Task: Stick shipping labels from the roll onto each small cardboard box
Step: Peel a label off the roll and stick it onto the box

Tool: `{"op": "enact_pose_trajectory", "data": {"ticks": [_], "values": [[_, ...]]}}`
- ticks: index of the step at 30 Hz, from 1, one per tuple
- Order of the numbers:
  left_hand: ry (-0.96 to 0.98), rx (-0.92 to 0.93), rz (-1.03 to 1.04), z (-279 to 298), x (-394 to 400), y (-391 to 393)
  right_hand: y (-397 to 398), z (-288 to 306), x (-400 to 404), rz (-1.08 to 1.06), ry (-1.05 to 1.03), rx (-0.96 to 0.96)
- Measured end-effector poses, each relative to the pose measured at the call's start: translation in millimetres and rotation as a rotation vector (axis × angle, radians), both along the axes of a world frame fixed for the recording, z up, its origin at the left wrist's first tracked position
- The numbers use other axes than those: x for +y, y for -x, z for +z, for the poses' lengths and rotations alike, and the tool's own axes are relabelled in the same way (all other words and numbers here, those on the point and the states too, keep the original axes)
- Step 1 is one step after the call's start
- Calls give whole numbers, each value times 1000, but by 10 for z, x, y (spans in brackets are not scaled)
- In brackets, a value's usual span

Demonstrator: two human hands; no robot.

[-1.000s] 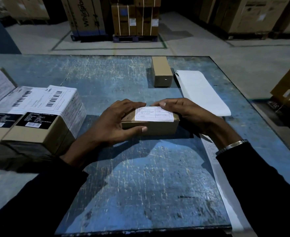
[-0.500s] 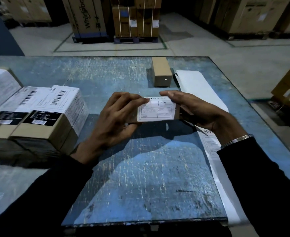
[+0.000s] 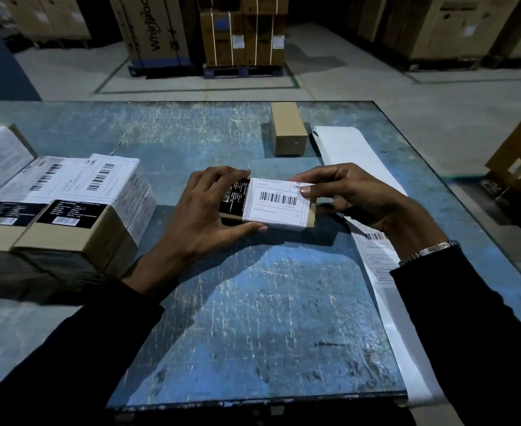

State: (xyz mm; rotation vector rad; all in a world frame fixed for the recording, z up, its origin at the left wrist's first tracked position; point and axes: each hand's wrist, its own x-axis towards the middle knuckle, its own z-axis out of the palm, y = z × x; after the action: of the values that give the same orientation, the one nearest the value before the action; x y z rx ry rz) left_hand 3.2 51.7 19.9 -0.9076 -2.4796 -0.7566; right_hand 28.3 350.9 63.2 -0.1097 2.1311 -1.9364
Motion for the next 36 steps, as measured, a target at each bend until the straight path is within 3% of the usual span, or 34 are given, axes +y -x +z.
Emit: {"op": "enact_pose_trajectory", "data": {"ticks": [3, 6, 11, 17, 22, 28, 30, 34, 36], "values": [[-8, -21, 8, 20, 3, -7, -26, 36, 3, 22, -27, 5], [-7, -56, 39, 8, -5, -18, -24, 5, -73, 23, -198, 41], [1, -104, 76, -3, -13, -24, 42, -83, -191, -187, -379, 123], [76, -61, 99, -26, -2, -20, -41, -18, -101, 152, -464, 107], [131, -121, 94, -11, -18, -18, -23, -42, -144, 149, -603, 243], [224, -47, 118, 115, -177, -65, -137, 64, -81, 323, -555, 35], [162, -105, 115, 134, -214, -108, -141, 82, -79, 318, -454, -9], [-240, -278, 111, 48, -27, -319, -137, 71, -92, 354, -322, -28], [-291, -341, 182, 65, 104, -440, -134, 38, -81, 398, -301, -28]]}}
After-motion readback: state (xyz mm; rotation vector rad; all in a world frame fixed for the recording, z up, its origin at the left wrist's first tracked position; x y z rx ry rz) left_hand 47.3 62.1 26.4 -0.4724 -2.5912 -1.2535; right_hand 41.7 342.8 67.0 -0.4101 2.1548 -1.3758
